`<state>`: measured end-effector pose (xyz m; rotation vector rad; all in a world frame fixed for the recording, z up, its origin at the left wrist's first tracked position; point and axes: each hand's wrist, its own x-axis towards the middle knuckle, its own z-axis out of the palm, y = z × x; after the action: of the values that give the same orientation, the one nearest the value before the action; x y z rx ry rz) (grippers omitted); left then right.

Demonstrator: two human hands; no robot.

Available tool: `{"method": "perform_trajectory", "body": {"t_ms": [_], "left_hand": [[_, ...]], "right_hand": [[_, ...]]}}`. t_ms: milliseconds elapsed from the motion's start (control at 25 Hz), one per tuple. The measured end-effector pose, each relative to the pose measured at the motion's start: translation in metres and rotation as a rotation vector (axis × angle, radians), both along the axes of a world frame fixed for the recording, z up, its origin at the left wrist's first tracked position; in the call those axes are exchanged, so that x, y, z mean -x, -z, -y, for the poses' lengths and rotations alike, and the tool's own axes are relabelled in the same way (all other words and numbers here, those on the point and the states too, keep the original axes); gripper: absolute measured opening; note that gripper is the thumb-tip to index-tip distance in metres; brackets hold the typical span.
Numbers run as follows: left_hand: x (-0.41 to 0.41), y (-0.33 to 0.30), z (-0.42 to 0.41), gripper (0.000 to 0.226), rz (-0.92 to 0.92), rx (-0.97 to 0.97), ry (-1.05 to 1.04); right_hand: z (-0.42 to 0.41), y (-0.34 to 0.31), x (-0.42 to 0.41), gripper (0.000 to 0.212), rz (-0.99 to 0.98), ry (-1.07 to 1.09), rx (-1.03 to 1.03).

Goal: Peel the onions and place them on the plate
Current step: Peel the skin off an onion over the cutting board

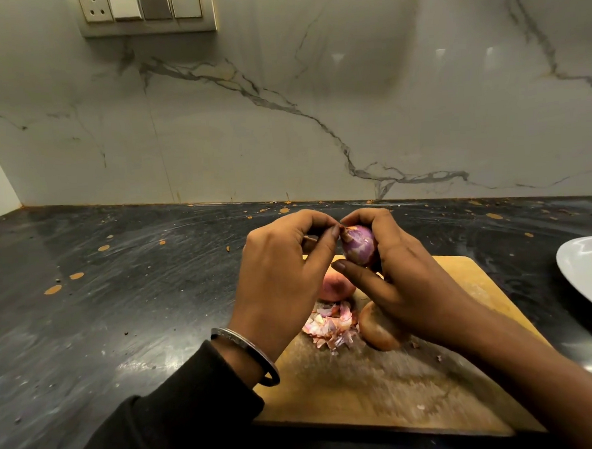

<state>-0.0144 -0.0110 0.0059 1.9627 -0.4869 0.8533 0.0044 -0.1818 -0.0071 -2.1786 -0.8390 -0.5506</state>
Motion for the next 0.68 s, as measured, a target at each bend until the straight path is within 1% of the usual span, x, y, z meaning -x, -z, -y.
{"method": "perform_trajectory", "body": {"t_ms": [80,200,280,400,520,600,680], "left_hand": [[-0.0008,0.0008,-0.0001,0.008,0.024,-0.037,-0.039],[0.0004,0.0020,0.0022,0.008,-0.042,0.054,-0.004],[0.0004,0.0013,0.0028,0.008,-0.162,0.176,0.068],[0.0005,-0.0009,0.0034,0.008,-0.368,0.387,0.249],[0.0003,-0.0018,0.0016,0.013,-0.487,0.487,0.335],[-0.0016,-0.0031,0.0013,0.019,-0.584,0.571,0.382],[-0.0031,-0.0055,0.0003,0.021,-0.627,0.612,0.369]], "right_hand": [[-0.0015,0.0014,0.0001,0.042,0.010,-0.011,-0.012],[-0.0050,0.0026,0.0007,0.041,0.081,-0.025,-0.037],[-0.0064,0.0015,0.0013,0.043,0.109,-0.043,-0.043],[-0.0034,0.0020,0.0008,0.048,0.088,-0.067,-0.080],[-0.0051,0.0019,0.0019,0.048,0.061,-0.109,-0.128],[-0.0068,0.0011,0.0032,0.046,0.082,-0.148,-0.158],[-0.0068,-0.0001,0.0042,0.044,0.077,-0.181,-0.176]]}}
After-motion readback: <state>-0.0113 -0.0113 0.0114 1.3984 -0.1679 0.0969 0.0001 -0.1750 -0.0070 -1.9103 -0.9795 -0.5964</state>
